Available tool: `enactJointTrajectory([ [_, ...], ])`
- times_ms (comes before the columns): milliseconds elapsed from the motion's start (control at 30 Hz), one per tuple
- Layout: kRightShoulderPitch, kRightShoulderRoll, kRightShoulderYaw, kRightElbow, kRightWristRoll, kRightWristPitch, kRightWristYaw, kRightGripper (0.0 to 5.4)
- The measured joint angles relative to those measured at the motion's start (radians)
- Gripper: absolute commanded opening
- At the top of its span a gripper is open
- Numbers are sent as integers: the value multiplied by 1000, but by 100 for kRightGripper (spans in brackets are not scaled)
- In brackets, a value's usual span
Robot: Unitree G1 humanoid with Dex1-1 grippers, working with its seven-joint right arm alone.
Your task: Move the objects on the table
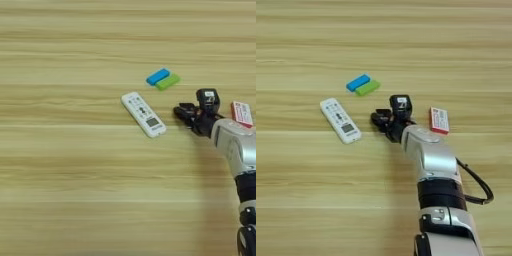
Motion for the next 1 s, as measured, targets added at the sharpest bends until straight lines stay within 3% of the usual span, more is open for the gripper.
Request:
enactJointTrajectory([
  [600, 12, -1, 28, -34, -4, 17, 23, 248],
  [633, 12, -1, 28, -34, -4, 17, 23, 284],
  [1000, 12, 0, 30, -35, -13, 16, 23, 412],
])
